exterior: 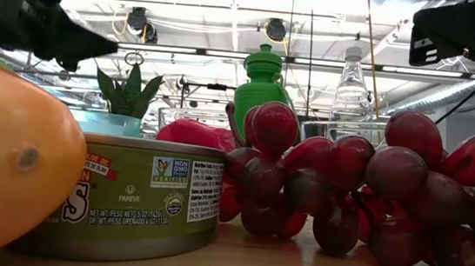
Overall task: Pick & Place Food Item
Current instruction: Put the green water bottle into the right transparent bin
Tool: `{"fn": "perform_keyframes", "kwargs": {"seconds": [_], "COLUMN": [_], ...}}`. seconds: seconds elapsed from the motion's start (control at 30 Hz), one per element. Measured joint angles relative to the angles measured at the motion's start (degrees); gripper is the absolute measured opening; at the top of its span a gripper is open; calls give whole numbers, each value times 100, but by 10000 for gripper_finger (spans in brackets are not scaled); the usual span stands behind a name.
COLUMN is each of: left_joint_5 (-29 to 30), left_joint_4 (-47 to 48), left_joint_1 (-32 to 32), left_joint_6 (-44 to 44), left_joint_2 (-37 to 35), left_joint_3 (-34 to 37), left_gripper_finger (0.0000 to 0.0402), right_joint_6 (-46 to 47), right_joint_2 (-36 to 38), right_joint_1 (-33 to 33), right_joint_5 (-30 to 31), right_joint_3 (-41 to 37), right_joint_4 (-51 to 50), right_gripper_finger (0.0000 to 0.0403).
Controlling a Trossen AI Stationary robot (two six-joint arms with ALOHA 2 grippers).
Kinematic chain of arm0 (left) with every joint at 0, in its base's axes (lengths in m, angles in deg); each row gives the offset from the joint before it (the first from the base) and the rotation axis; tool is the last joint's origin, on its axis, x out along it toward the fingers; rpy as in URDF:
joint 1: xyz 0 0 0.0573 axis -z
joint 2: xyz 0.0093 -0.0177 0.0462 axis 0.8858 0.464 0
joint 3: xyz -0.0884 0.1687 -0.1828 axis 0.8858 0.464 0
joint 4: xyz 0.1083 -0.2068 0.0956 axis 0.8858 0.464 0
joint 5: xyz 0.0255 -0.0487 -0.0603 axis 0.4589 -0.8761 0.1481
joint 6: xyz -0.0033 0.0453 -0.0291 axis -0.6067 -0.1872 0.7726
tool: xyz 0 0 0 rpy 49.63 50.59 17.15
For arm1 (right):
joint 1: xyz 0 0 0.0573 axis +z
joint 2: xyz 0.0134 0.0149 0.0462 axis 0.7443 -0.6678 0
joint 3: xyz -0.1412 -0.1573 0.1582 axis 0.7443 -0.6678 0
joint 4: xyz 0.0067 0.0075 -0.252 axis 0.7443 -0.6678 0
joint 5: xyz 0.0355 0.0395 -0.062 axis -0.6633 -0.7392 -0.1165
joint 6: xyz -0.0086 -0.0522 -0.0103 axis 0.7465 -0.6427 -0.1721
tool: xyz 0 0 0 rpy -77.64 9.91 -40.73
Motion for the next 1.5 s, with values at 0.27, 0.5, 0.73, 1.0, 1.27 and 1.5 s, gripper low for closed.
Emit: {"fn": "perform_keyframes", "kwargs": {"seconds": [0.27, 0.5, 0.73, 1.0, 1.27, 1.5], "left_joint_5": [152, 278, 278, 280, 280, 280], "left_joint_4": [673, 656, 653, 643, 643, 643], "left_joint_1": [0, 0, 0, 0, 0, 0], "left_joint_6": [235, 434, 497, 497, 581, 627], "left_joint_2": [-141, -143, -143, -143, -143, -143], "left_joint_3": [0, 0, 0, 0, 0, 0], "left_gripper_finger": [49, 49, 49, 49, 49, 49], "right_joint_6": [2, -3, -4, -241, -969, -863], "right_joint_2": [0, 0, -5, -571, -2146, -3097], "right_joint_1": [-75, -222, -283, -366, -384, -748], "right_joint_5": [7, 27, 1031, 1019, 1014, 858], "right_joint_3": [4, 4, 4, 671, 1983, 2511], "right_joint_4": [94, 92, 278, 181, 199, 619], "right_gripper_finger": [4, 4, 13, 83, 239, 382]}}
